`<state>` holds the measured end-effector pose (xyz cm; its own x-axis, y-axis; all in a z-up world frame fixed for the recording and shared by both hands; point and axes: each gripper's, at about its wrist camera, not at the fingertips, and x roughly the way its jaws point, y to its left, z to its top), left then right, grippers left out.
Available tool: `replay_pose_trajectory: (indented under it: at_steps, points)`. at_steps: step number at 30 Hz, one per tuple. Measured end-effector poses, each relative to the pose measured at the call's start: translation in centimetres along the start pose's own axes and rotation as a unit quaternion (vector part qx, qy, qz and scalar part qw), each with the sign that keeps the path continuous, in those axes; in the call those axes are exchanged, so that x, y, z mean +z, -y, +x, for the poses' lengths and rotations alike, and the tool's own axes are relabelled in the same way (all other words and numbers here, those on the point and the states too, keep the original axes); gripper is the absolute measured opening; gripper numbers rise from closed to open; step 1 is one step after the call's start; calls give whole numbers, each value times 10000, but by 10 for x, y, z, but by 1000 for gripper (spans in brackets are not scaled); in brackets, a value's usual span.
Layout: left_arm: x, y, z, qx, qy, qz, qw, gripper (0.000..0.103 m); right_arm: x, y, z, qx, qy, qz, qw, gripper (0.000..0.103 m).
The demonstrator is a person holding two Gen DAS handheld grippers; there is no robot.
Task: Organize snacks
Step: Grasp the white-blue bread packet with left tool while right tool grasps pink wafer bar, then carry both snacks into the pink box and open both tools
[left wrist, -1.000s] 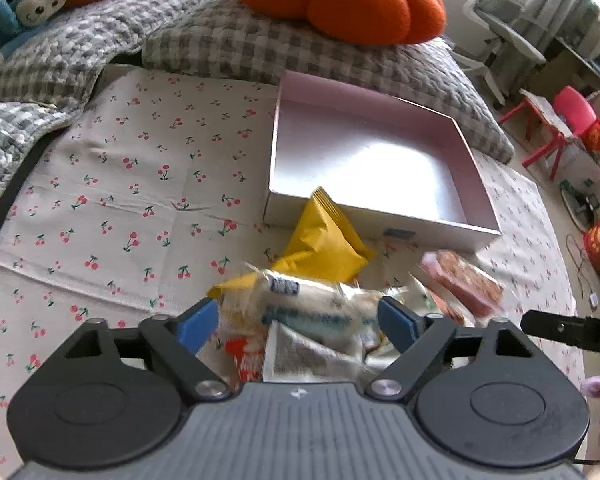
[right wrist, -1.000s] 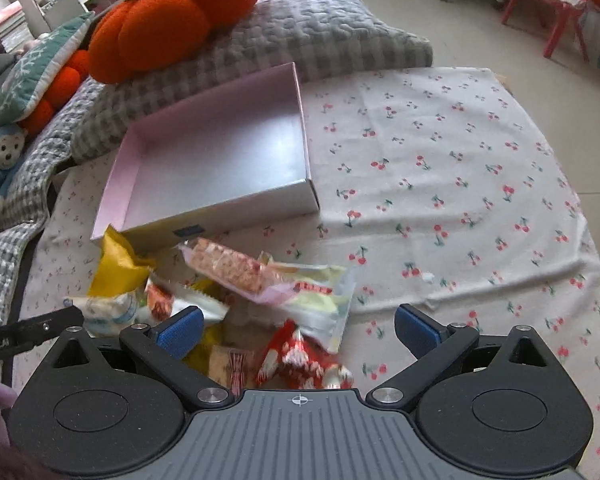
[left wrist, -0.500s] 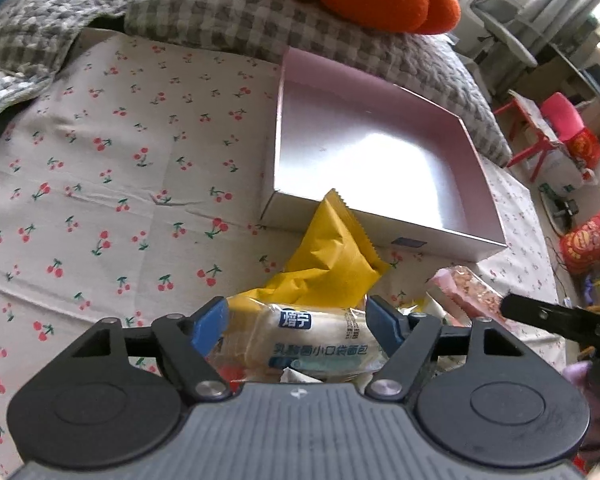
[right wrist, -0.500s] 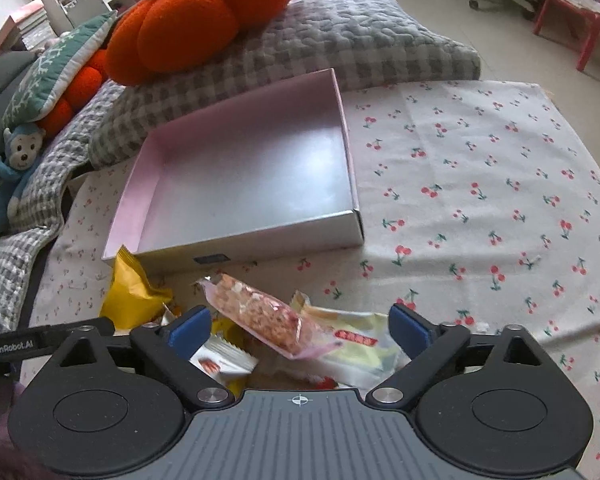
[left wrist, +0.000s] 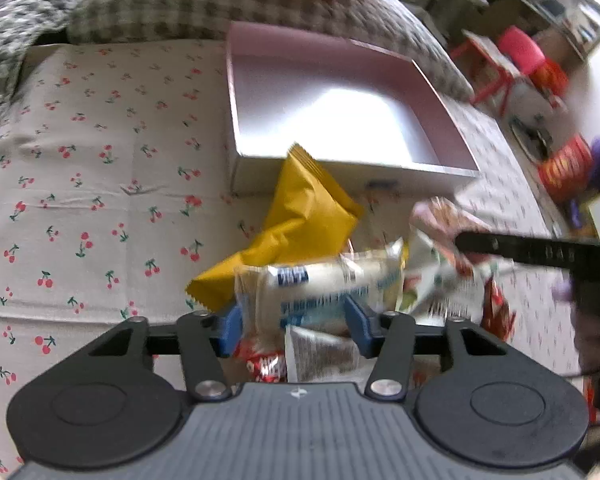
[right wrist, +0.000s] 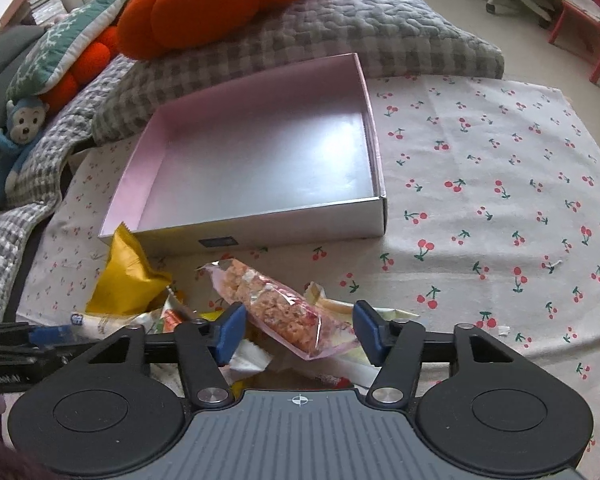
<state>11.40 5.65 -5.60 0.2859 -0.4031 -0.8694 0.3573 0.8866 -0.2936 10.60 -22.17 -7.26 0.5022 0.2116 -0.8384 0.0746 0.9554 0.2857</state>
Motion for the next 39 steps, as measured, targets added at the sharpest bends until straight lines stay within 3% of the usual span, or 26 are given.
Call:
replay_pose_trajectory:
  at_steps: [2, 5, 6, 10, 15, 17, 19, 22, 26, 27, 33, 36, 39]
  points:
    - [-2, 3, -1, 83, -28, 245, 9997, 46, -1, -2, 0, -19, 0, -87, 10000, 56]
    - [-5, 12, -3, 421, 135, 796, 9958, 56, -2, -5, 0, -42, 6, -198, 9998, 56]
    - [-6, 16, -3, 574, 214, 1035, 9927, 63, -3, -6, 1, -35, 0, -244, 9997, 57]
    - [-13, 35, 2, 876, 424, 1913, 9767, 69, -6, -12, 6, -144, -58, -480, 9987, 58]
    - [-15, 45, 13, 1042, 596, 2439, 9623, 79, -8, -16, 12, -401, -11, -668, 9970, 57]
    - [-17, 47, 16, 1073, 644, 2490, 9604, 79, -10, -18, 12, -477, 84, -759, 9959, 57]
    - [-16, 49, 15, 1041, 681, 2428, 9621, 78, -10, -21, 11, -528, 163, -876, 9946, 53]
    - [-16, 53, 8, 983, 826, 2375, 9628, 67, -10, -25, 6, -464, 298, -997, 9935, 37]
    - [-14, 57, 1, 886, 1085, 2333, 9623, 46, -7, -28, -1, -270, 436, -941, 9942, 24]
    - [-14, 57, -1, 891, 1162, 2334, 9613, 38, -7, -29, -2, -254, 452, -936, 9943, 23]
    - [-14, 60, -12, 452, 1384, 2236, 9637, 28, -8, -34, -3, -211, 428, -979, 9940, 22]
    - [-14, 63, -15, -65, 1331, 2184, 9667, 20, -9, -31, -3, -128, 378, -883, 9953, 22]
    - [-17, 68, -11, -198, 1110, 2247, 9679, 18, -9, -27, -5, -14, 338, -737, 9967, 22]
